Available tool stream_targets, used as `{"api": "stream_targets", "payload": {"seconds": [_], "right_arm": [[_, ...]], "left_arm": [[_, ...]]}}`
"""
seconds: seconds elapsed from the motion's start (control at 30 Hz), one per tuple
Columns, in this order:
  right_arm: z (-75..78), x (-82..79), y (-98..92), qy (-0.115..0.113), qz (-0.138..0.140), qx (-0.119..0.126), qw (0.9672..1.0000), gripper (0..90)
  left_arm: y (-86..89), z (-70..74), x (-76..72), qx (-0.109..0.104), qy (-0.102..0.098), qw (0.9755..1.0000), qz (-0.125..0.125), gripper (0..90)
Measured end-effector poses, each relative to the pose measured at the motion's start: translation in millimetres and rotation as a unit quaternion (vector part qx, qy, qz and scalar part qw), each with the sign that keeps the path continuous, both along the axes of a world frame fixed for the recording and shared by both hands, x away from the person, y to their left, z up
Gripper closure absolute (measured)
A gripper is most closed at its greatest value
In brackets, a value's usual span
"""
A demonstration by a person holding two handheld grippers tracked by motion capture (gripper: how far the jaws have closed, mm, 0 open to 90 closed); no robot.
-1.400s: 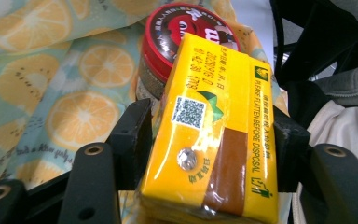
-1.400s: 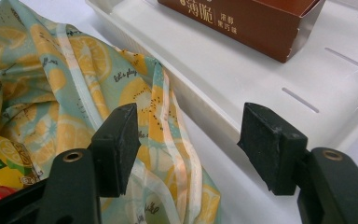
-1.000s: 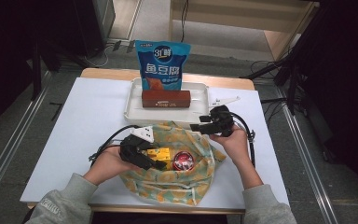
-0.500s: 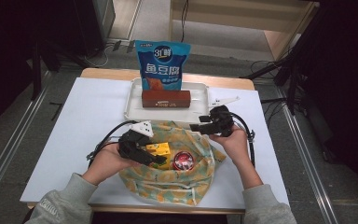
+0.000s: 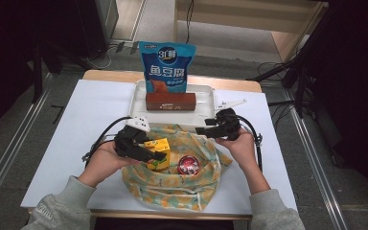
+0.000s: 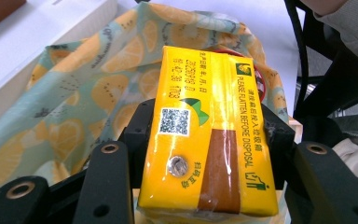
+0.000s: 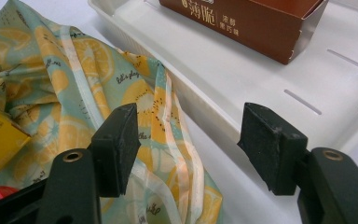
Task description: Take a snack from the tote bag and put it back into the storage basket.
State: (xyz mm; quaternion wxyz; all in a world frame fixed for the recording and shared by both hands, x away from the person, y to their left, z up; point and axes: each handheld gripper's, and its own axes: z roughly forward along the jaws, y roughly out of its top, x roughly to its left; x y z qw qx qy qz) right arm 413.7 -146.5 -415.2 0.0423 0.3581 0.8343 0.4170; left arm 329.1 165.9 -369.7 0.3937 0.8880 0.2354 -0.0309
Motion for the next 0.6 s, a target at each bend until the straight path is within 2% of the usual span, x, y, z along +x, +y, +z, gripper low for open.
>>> {"api": "stream_targets", "payload": {"seconds": [0.23,0.6], "right_arm": [[0.8,-0.3,-0.5,0.001,0.0,0.005,1.0,37.6],[0.7,-0.3,-0.7,-0.001,0.001,0.005,1.0,37.6]], "left_arm": [[5.4,5.3,1.0,0.005,-0.001,1.0,0.008,51.0],[15.9,13.8,3.3,-0.007,-0.003,0.9997,0.022,51.1]]}}
